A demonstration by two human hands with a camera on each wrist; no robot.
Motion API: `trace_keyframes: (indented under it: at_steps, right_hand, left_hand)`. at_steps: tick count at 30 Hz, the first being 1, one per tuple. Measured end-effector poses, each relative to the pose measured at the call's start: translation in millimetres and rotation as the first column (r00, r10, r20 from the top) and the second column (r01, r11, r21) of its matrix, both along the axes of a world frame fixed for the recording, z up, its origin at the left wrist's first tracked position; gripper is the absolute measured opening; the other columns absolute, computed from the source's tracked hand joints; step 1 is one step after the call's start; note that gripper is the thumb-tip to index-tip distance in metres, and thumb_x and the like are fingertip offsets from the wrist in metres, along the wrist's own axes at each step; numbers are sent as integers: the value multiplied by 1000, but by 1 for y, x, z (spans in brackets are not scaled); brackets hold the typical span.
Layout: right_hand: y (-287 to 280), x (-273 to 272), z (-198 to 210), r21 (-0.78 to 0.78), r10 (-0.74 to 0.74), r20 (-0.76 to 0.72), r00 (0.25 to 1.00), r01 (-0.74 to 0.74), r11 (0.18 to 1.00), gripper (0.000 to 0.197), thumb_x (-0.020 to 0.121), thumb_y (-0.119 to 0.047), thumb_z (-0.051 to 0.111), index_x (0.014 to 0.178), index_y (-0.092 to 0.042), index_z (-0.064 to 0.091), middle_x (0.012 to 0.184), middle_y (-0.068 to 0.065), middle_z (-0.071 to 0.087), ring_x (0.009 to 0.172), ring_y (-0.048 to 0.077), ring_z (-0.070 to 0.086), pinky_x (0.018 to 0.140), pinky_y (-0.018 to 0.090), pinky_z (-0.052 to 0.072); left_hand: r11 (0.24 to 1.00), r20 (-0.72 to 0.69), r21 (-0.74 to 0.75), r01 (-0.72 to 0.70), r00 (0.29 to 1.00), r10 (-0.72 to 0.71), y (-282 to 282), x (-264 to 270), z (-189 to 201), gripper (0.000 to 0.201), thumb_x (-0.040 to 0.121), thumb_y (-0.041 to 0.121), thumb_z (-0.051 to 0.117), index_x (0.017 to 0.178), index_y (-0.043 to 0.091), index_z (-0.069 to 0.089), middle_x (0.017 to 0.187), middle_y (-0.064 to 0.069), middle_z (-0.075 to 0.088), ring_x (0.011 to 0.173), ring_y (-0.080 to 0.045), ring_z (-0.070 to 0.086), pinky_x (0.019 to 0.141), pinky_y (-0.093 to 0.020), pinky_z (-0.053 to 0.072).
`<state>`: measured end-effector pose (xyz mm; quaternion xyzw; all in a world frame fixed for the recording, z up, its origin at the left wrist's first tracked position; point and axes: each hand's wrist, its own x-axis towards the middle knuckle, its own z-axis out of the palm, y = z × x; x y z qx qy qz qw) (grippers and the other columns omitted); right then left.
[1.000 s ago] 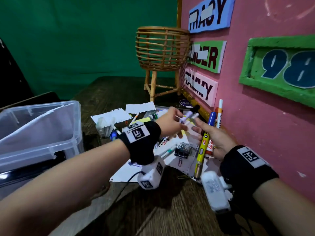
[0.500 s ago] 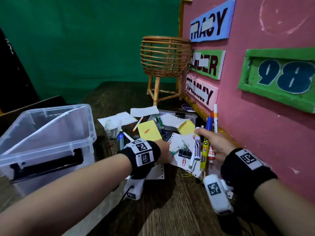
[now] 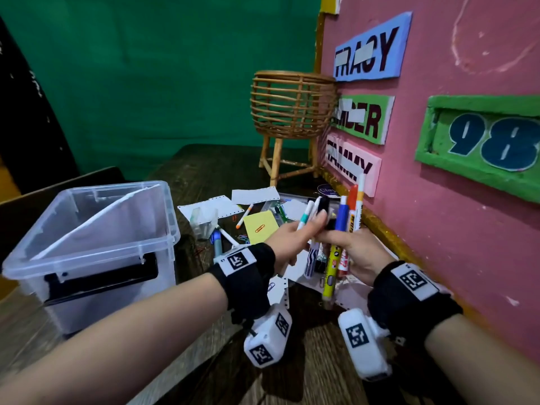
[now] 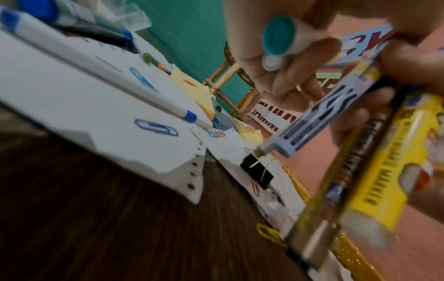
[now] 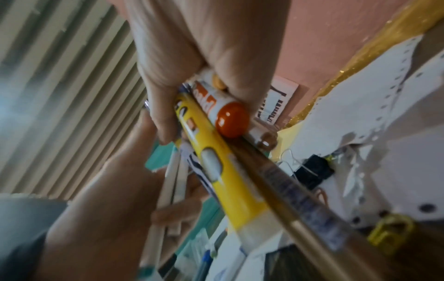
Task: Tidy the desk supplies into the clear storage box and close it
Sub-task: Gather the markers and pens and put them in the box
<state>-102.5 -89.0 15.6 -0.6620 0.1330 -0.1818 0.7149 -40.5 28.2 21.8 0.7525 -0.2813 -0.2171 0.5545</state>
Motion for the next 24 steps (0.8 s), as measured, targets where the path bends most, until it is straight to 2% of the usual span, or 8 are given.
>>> trace_keyframes:
  at_steps: [5, 8, 10, 15, 17, 19, 21, 24]
  right_hand:
    - [18, -2, -4, -109, 98, 28, 995, -94, 990, 27, 74, 19, 58, 96, 6, 65, 83, 19, 68, 70, 25, 69, 54, 28, 55]
    - [19, 2, -9, -235, 82, -14, 997, -83, 969, 34, 69, 20, 62, 99, 4, 65, 90, 25, 69, 80, 35, 70, 66, 40, 59]
    - [19, 7, -15, -282, 65, -49, 997, -76, 956, 45, 63, 19, 64, 106, 4, 62, 93, 26, 68, 86, 40, 68, 74, 48, 58]
    - [18, 9, -20, -286, 43, -118, 992, -76, 955, 72, 45, 0, 66, 116, -2, 52, 96, 22, 66, 87, 35, 68, 74, 46, 58]
    - [18, 8, -22, -290, 33, -126, 992, -69, 954, 75, 45, -2, 67, 118, -5, 49, 100, 22, 65, 89, 35, 67, 77, 50, 57]
    - [17, 8, -23, -283, 43, -104, 994, -71, 957, 82, 46, -1, 69, 124, -12, 43, 109, 19, 61, 94, 33, 66, 76, 52, 57]
    - [14, 8, -23, -261, 58, -54, 997, -70, 963, 85, 52, 6, 70, 125, -22, 37, 117, 14, 57, 102, 29, 63, 79, 50, 56]
    - [12, 7, -21, -190, 79, -11, 997, -80, 979, 83, 58, 17, 65, 129, -15, 36, 114, 17, 60, 104, 29, 63, 88, 47, 53]
  left_hand:
    - [988, -83, -129, 79, 993, -90, 2, -5, -13, 29, 84, 43, 63, 103, 21, 59, 62, 10, 52, 41, 2, 44, 39, -11, 32]
    - [987, -138, -156, 47, 988, -69, 2, 0, -17, 16, 82, 36, 68, 80, 22, 60, 48, 13, 53, 34, 1, 42, 35, -12, 29]
    - [988, -144, -151, 35, 988, -57, 2, -1, -18, 17, 83, 35, 66, 74, 23, 59, 47, 11, 54, 34, 0, 42, 35, -12, 30]
    - [992, -103, -125, 32, 994, -45, 7, -7, -19, 28, 91, 31, 57, 66, 19, 52, 28, 14, 48, 22, 2, 41, 28, -6, 27]
    - [988, -90, -149, 42, 994, -56, 7, -8, -21, 20, 90, 30, 58, 78, 15, 58, 41, 13, 57, 30, 5, 48, 34, -4, 33]
    - [982, -70, -187, 36, 996, -50, 4, -5, -26, 22, 88, 31, 62, 98, 11, 63, 74, 4, 69, 54, 4, 62, 52, -6, 46]
    - [983, -25, -183, 19, 999, -24, 0, -4, -28, 31, 85, 34, 64, 107, 13, 63, 97, -4, 71, 79, -10, 68, 72, -18, 54]
    - [972, 51, -235, 20, 999, -8, -3, -4, -27, 31, 85, 31, 65, 108, 11, 62, 97, -2, 70, 86, -14, 66, 80, -22, 54]
